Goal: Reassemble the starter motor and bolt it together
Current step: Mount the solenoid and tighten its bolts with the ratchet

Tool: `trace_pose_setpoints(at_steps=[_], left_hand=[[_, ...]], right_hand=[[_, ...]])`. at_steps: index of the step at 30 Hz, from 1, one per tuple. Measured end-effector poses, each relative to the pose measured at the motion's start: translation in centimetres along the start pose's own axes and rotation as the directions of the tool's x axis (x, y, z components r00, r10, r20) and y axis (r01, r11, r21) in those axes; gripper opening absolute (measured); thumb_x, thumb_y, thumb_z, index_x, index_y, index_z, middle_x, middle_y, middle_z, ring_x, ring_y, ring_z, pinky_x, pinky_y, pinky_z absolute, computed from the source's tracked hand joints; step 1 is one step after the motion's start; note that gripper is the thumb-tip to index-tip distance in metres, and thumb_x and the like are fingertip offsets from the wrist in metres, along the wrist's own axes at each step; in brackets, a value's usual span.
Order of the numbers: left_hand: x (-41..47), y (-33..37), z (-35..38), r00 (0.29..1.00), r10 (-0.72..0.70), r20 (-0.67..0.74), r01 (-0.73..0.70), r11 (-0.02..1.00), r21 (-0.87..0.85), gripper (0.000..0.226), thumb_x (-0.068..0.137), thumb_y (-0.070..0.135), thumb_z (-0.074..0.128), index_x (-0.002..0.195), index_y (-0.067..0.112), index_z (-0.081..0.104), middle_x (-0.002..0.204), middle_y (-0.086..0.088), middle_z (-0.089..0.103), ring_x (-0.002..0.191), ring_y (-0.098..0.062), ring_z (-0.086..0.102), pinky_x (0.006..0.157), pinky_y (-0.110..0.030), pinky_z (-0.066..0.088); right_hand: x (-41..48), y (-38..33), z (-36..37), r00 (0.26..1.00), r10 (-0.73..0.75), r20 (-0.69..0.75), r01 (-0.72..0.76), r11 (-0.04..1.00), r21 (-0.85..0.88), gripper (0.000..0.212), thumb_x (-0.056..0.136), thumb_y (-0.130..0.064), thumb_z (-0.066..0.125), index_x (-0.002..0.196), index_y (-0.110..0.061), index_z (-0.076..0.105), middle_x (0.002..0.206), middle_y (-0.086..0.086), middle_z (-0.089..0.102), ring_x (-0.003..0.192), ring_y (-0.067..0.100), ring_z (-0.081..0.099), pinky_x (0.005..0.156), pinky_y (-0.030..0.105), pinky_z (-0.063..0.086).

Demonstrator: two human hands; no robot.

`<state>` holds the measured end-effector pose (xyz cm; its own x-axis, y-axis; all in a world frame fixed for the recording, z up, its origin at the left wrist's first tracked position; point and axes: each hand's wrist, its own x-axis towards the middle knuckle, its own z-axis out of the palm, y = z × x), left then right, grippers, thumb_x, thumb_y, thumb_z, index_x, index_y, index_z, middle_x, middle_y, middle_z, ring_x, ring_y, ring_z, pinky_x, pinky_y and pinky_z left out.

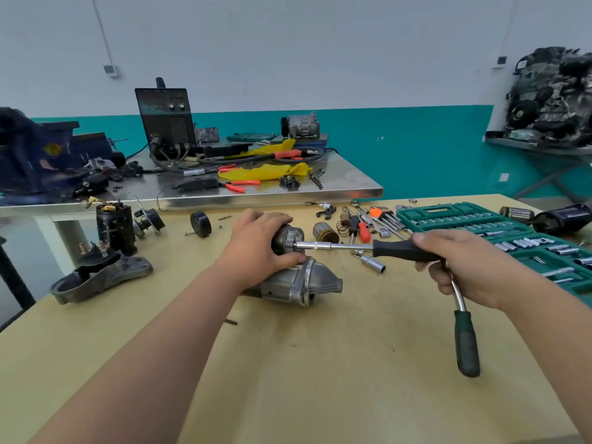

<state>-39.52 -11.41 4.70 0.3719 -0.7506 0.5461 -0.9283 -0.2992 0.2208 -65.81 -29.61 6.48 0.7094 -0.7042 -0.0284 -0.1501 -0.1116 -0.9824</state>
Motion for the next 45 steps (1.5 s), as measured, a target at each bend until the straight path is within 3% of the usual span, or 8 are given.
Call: trace_pose_setpoints(at_steps=[14,21,29,32,35,38,40,45], left_hand=[[0.0,1.3,0.6,0.994,-0.106,-0.008,0.104,0.945,0.309,0.075,0.079,0.078,0.045,0.138,0.034,0.047,0.133,0.011,0.054,0.12,-0.021,0.044,0.096,-0.036,0.022],[0.0,1.6,-0.2,1.0,-0.018,-0.004,0.018,0.908,0.418,0.078,0.07,0.086,0.047,0.122,0.028,0.057,0.113,0.009,0.06,0.104,-0.019,0.049,0.094,-0.033,0.027],[1.2,0.1,-3.1,0.938,-0.033,0.344,-0.095,0.932,0.349,0.08,0.063,0.08,0.065,0.119,0.025,0.048,0.101,0.005,0.058,0.091,-0.018,0.054,0.076,-0.034,0.047],[1.5,0.2,-2.8,0.94,-0.018,0.34,-0.141,0.888,0.438,0.08,0.06,0.086,0.06,0.108,0.023,0.047,0.092,0.005,0.058,0.083,-0.019,0.055,0.071,-0.033,0.043],[1.9,-0.2,-3.1,0.93,-0.007,0.369,-0.16,0.893,0.42,0.078,0.059,0.087,0.058,0.104,0.024,0.048,0.089,0.006,0.059,0.081,-0.018,0.055,0.07,-0.032,0.043],[2.3,-0.4,-3.5,0.896,-0.041,0.442,-0.139,0.92,0.366,0.07,0.055,0.083,0.064,0.098,0.029,0.05,0.084,0.01,0.057,0.076,-0.012,0.053,0.066,-0.032,0.047],[2.7,-0.3,-3.7,0.875,-0.069,0.479,-0.123,0.926,0.357,0.068,0.052,0.081,0.066,0.097,0.032,0.051,0.08,0.012,0.057,0.071,-0.006,0.05,0.063,-0.03,0.046],[3.3,-0.2,-3.3,0.875,-0.101,0.474,-0.107,0.914,0.391,0.069,0.053,0.081,0.064,0.098,0.029,0.053,0.08,0.01,0.058,0.071,-0.008,0.051,0.068,-0.033,0.052]], right_hand=[[1.0,0.5,-0.6,0.996,0.009,0.091,-0.029,0.975,0.222,0.036,0.077,-0.013,0.063,0.113,-0.012,0.062,0.075,0.005,0.061,0.041,0.009,0.039,0.033,0.019,0.032],[3.2,0.0,-0.5,0.991,0.132,0.002,-0.132,0.988,0.076,0.036,0.098,-0.034,0.052,0.106,-0.001,0.065,0.066,0.017,0.063,0.033,0.01,0.032,0.031,0.019,0.028],[5.1,2.8,1.5,0.942,0.324,-0.093,-0.326,0.945,-0.013,0.031,0.094,-0.033,0.059,0.101,-0.004,0.067,0.065,0.01,0.065,0.038,0.011,0.041,0.033,0.019,0.033],[5.5,3.1,3.2,0.958,0.173,-0.229,-0.254,0.881,-0.398,0.028,0.095,-0.03,0.057,0.099,-0.006,0.07,0.071,0.009,0.065,0.054,0.017,0.055,0.049,0.026,0.046],[5.1,0.6,5.3,0.964,-0.244,-0.108,0.032,0.505,-0.862,0.028,0.092,-0.046,0.054,0.11,-0.026,0.063,0.099,-0.008,0.066,0.087,0.01,0.055,0.077,0.03,0.049],[3.9,-2.0,10.1,0.939,-0.21,0.271,0.341,0.657,-0.672,0.069,0.066,-0.074,0.058,0.126,-0.045,0.042,0.105,-0.033,0.052,0.095,-0.01,0.053,0.076,0.016,0.042],[4.0,-2.1,13.2,0.892,-0.16,0.423,0.431,0.582,-0.69,0.081,0.058,-0.078,0.062,0.126,-0.042,0.038,0.107,-0.027,0.053,0.095,-0.001,0.057,0.077,0.022,0.049],[5.4,-1.1,14.1,0.895,-0.2,0.399,0.44,0.547,-0.712,0.063,0.068,-0.068,0.067,0.116,-0.03,0.049,0.096,-0.014,0.06,0.085,0.008,0.059,0.075,0.033,0.054]])
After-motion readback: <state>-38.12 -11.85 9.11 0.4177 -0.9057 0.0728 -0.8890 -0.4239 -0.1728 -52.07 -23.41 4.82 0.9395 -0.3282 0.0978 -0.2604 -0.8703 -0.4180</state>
